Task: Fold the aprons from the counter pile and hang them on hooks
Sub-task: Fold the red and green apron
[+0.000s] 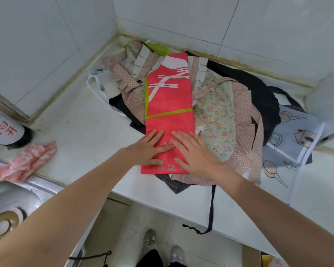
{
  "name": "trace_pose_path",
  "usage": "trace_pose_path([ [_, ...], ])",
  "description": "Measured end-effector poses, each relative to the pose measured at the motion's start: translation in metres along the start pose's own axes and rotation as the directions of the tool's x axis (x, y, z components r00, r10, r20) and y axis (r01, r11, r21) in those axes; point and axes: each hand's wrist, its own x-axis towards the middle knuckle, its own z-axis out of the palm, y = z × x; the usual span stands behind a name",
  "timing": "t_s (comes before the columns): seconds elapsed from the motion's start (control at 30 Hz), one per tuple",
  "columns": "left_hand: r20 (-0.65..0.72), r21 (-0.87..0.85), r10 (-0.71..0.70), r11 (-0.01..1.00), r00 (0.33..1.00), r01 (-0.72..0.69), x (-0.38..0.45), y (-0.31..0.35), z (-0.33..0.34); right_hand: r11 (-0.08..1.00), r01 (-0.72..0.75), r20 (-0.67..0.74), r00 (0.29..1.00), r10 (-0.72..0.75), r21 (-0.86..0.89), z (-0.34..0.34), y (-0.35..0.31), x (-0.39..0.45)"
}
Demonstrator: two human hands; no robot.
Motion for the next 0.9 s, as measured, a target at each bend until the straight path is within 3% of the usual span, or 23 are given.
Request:
trace_pose_path([
  [0.07, 0.015, -0.037, 0.003, 0.999, 1.0, -0.002, 0.001, -0.002, 0.003, 0.992, 0.118, 0.05, 0.991, -0.12, 0.052, 0.003, -0.002, -0.012],
  [0.13, -0.024, -0.088, 0.013, 0.996, 1.0, -0.016, -0.001, -0.001, 0.003, 0.992, 0.049, 0.191, 0.979, -0.072, 0.118, 0.004, -0.002, -0.022],
  [0.2, -0.182, -0.172, 0.008, 0.984, 0.983, -0.04, -0.01, -0.002, 0.008, 0.986, -0.016, 0.259, 0.965, -0.028, 0.164, -0.002, 0.001, -0.018],
  [0.27, -0.347, -0.303, -0.036, 0.95, 0.937, -0.075, -0.016, -0.009, 0.016, 0.937, -0.11, 0.242, 0.97, 0.028, 0.332, -0.012, 0.004, -0.006],
  [0.33, -0.424, -0.442, -0.124, 0.893, 0.897, -0.085, -0.023, -0.018, 0.022, 0.822, -0.262, 0.259, 0.955, 0.146, 0.505, -0.025, 0.009, 0.008],
  [0.43, -0.401, -0.522, -0.151, 0.848, 0.903, -0.09, -0.023, -0.028, 0.02, 0.578, -0.466, 0.353, 0.885, 0.304, 0.67, -0.038, 0.021, 0.021],
  [0.5, -0.35, -0.636, -0.231, 0.77, 0.908, -0.049, -0.023, -0.032, 0.014, 0.394, -0.513, 0.364, 0.844, 0.394, 0.762, -0.04, 0.026, 0.026],
  [0.57, -0.238, -0.777, -0.313, 0.63, 0.919, 0.013, -0.025, -0.035, 0.007, 0.288, -0.518, 0.341, 0.803, 0.489, 0.805, -0.034, 0.027, 0.031],
  [0.67, -0.058, -0.939, -0.382, 0.334, 0.922, 0.079, -0.027, -0.029, -0.002, 0.344, -0.533, 0.257, 0.759, 0.598, 0.773, -0.02, 0.025, 0.04],
  [0.77, -0.071, -0.924, -0.495, 0.36, 0.866, 0.13, -0.017, -0.025, -0.002, 0.479, -0.575, 0.209, 0.757, 0.619, 0.663, -0.012, 0.023, 0.049],
  [0.9, -0.095, -0.886, -0.616, 0.41, 0.782, 0.216, -0.005, -0.024, -0.001, 0.502, -0.657, 0.243, 0.712, 0.659, 0.562, -0.009, 0.023, 0.06],
])
